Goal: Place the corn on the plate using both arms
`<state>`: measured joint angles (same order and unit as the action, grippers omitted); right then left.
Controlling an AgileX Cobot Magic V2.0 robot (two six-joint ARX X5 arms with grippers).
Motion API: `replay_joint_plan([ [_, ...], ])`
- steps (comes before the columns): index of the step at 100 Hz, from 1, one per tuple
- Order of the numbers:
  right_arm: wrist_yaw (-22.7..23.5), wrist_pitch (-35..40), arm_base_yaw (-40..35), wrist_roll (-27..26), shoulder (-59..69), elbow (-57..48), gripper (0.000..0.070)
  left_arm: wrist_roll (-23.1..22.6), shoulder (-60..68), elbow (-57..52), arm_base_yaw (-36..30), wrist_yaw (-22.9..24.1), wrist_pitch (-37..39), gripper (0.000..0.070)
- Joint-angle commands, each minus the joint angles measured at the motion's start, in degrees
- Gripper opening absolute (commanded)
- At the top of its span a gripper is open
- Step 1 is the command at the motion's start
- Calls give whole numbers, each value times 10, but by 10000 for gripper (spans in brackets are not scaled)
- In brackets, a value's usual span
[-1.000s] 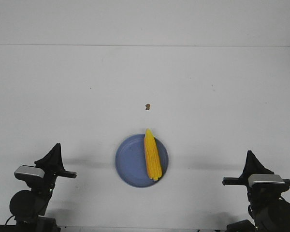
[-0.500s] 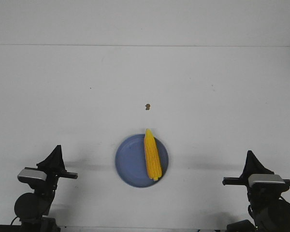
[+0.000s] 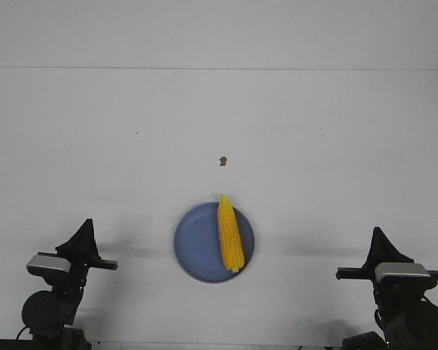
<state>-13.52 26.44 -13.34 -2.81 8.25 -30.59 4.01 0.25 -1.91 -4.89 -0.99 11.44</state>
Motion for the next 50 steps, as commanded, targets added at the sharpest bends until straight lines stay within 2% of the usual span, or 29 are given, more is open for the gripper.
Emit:
replay_joint_plan([
  [1,0,-6,-1,-4,1,-4,0,3,-1,11,1,0,6,13],
  [50,-9,-7,2,6,0,-2,0,3,-1,11,1,0,6,13],
])
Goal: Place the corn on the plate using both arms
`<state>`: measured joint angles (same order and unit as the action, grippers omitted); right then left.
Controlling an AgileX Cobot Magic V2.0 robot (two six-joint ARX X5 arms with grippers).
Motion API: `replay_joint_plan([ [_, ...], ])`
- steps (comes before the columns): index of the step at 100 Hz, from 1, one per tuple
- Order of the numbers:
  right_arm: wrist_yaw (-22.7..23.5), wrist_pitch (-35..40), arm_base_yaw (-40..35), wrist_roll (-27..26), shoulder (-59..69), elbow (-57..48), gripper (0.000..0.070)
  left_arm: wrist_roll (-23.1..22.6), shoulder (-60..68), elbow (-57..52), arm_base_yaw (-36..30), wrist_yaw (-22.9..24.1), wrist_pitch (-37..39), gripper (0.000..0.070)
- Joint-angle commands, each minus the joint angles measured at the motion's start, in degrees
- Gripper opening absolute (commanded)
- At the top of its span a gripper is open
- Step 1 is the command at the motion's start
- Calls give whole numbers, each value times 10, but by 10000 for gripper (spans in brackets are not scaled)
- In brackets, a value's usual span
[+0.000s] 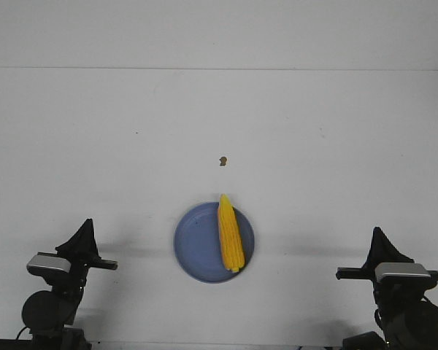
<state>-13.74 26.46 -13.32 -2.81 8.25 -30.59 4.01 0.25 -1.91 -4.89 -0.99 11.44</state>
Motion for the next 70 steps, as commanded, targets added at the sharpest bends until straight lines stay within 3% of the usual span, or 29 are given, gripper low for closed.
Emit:
replay_joint_plan([
  [1,-9,-7,3,8,0,-2,0,3,-1,11,1,0,6,12],
  [17,-1,-38,33,12,-25,33,0,3,-1,11,1,0,6,13],
  [54,125,-176,130,11,-82,191,0,3,-1,11,1,0,6,12],
  [70,150,-238,150,11,-82,239,0,3,-1,11,0,0,6,12],
])
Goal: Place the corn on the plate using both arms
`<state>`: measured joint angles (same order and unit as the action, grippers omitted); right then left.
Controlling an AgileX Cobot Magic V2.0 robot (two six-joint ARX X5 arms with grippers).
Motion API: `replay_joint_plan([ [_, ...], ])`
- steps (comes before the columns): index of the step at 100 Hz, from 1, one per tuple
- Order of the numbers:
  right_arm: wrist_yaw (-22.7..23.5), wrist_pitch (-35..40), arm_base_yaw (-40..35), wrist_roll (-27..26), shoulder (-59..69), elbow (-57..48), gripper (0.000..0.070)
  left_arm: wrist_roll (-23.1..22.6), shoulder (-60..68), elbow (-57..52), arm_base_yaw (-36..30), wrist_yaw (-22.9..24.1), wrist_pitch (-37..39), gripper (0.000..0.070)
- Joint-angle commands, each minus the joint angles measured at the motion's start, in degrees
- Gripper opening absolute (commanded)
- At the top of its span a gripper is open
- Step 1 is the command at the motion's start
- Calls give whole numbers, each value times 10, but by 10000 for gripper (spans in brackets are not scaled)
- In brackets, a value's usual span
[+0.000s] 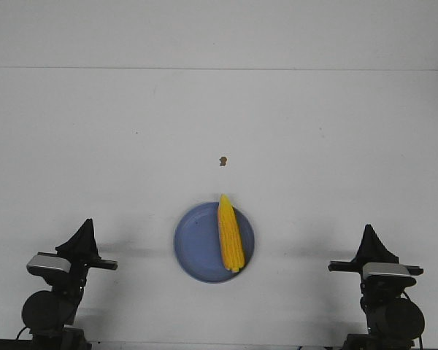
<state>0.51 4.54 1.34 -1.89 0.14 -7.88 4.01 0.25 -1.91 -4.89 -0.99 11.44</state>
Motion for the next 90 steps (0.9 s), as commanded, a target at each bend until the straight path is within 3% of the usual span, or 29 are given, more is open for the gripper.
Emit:
replay_joint_plan([
  [1,7,-22,3,2,-1,14,0,3,-1,11,0,0,6,12],
  [28,10,-87,5,2,-1,72,0,3,-1,11,0,0,6,12],
  [90,10,-88,5,2,-1,72,0,3,-1,11,0,0,6,13],
])
